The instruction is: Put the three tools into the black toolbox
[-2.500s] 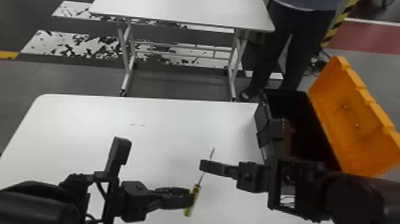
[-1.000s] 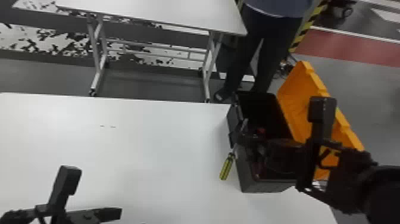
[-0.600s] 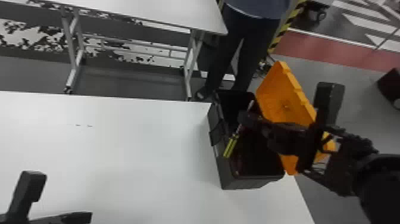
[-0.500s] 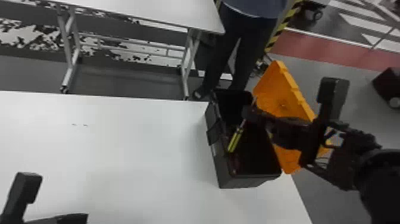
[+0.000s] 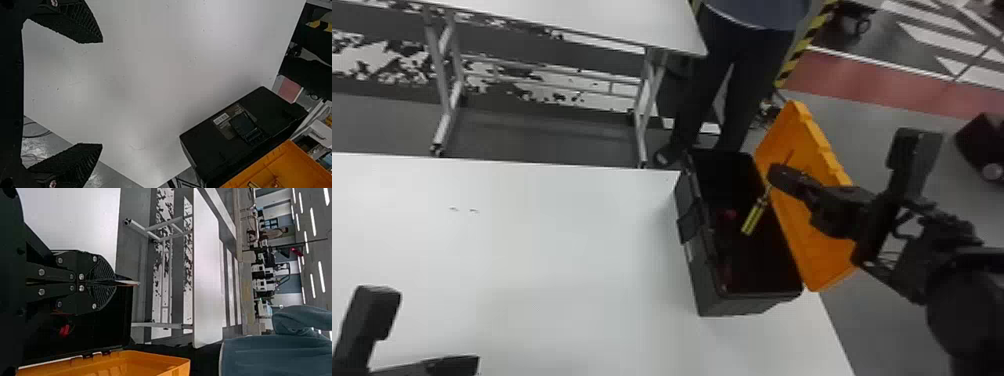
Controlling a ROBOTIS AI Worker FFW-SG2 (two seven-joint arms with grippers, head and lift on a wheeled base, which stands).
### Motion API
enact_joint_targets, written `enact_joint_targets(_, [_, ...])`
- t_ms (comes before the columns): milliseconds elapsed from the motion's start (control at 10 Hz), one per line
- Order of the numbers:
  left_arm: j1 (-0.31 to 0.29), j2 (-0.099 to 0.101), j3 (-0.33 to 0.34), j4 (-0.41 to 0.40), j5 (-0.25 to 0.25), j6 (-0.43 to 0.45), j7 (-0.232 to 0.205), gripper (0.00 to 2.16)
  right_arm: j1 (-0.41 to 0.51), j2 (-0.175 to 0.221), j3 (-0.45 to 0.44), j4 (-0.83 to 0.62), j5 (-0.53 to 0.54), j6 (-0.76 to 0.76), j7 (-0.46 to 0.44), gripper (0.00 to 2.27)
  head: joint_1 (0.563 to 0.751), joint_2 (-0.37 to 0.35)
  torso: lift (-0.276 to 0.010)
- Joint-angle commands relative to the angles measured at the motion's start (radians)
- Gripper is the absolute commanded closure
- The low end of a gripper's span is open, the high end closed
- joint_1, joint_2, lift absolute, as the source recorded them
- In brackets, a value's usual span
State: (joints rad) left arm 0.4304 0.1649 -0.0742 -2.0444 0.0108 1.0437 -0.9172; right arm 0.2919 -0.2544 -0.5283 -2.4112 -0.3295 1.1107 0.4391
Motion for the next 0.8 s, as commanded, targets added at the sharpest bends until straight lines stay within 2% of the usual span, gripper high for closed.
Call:
enact_joint_targets(0, [0.007,0.001,0.008,-0.011,0.0,0.002,-0.003,0.06,0.032,0.0,0.018,0.05,0.049,-0.09,0.03,2.24,0.695,-0.35,-0.051])
enact_joint_targets(200, [0.008,0.002,0.027,-0.016,0.008,-0.001,-0.012,0.07,0.076,0.001,0.018,0.099,0.06,-0.209,0.102,2.24,0.695,-0.35,-0.051])
enact_joint_targets(300, [0.008,0.002,0.036,-0.023,0.011,-0.001,-0.015,0.07,0.087,0.001,0.014,0.113,0.064,-0.231,0.136,2.03,0.695,-0.35,-0.051])
enact_joint_targets(400, [0.008,0.004,0.042,-0.027,0.014,-0.001,-0.015,0.07,0.101,0.003,0.01,0.115,0.061,-0.228,0.153,0.62,0.695,-0.35,-0.051])
enact_joint_targets(500, [0.008,0.002,0.042,-0.031,0.014,-0.001,-0.011,0.07,0.11,0.004,0.007,0.109,0.047,-0.216,0.162,0.0,0.695,-0.35,-0.051])
enact_joint_targets(600, [0.008,0.001,0.043,-0.036,0.014,-0.001,0.006,0.07,0.118,0.02,0.014,0.107,0.033,-0.209,0.161,0.0,0.695,-0.35,-0.051])
enact_joint_targets(700, [0.008,-0.001,0.043,-0.043,0.014,-0.004,0.02,0.07,0.118,0.058,0.016,0.107,0.007,-0.212,0.15,0.0,0.695,-0.35,-0.051])
